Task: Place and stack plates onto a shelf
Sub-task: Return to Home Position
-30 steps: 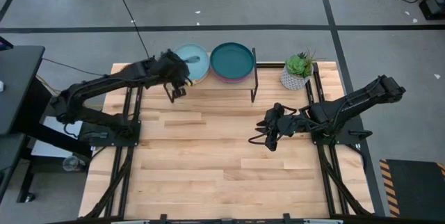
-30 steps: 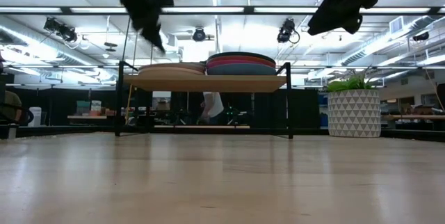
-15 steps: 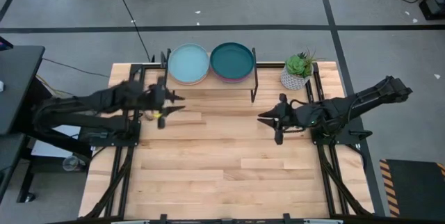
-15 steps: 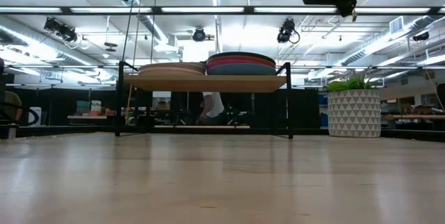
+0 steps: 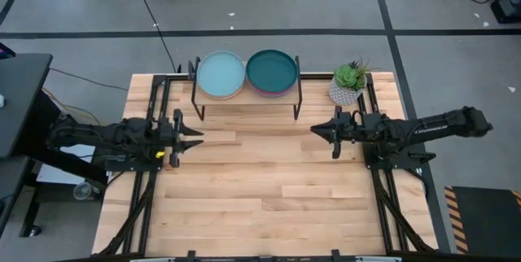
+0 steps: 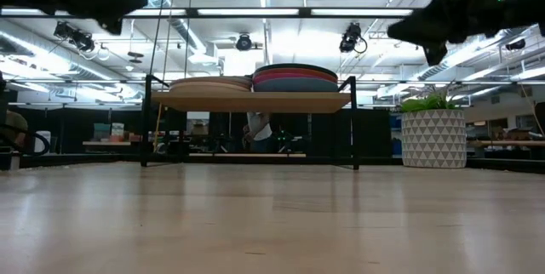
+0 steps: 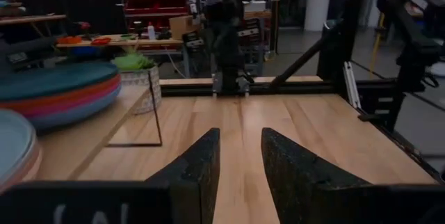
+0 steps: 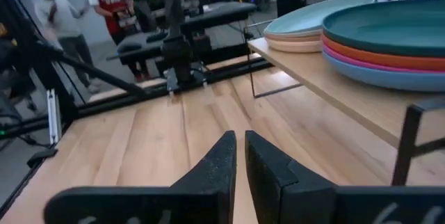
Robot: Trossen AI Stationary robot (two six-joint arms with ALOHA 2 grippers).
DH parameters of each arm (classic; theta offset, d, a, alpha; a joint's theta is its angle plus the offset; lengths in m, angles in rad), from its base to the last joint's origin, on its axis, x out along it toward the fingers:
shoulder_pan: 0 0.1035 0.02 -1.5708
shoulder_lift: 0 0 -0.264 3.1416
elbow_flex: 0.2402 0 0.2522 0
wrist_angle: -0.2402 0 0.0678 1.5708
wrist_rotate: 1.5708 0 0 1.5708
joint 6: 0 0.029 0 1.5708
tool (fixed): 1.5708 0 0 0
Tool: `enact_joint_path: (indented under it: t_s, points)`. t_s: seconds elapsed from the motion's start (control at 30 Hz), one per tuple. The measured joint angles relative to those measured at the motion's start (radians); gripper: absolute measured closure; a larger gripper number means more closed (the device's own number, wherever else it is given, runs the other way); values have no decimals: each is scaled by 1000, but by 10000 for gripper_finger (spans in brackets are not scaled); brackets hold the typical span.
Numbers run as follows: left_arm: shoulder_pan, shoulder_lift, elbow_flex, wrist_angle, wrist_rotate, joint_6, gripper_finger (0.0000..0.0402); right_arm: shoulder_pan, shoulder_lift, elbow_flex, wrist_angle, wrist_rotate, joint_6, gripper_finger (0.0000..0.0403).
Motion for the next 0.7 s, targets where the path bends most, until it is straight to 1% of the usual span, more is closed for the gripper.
enact_joint_path:
  t_s: [0.17, 0.33, 0.37, 0.5, 0.63, 0.7]
  points:
    - [0, -80, -109, 45, -6, -23, 296, -79, -54, -110, 72, -53, 7, 369]
    - [0, -116, -249, 192, -3, -8, 299, -155, -72, -236, 222, -140, -9, 369]
    - [0, -116, -269, 209, -1, 1, 299, -168, -74, -244, 225, -162, -4, 369]
    - [0, -107, -268, 195, -24, 36, 299, -206, -74, -244, 216, -223, -10, 369]
    - [0, -109, -269, 232, -25, 62, 299, -240, -74, -244, 221, -207, -67, 369]
    - [0, -107, -269, 252, -26, 63, 299, -256, -74, -244, 229, -154, -88, 369]
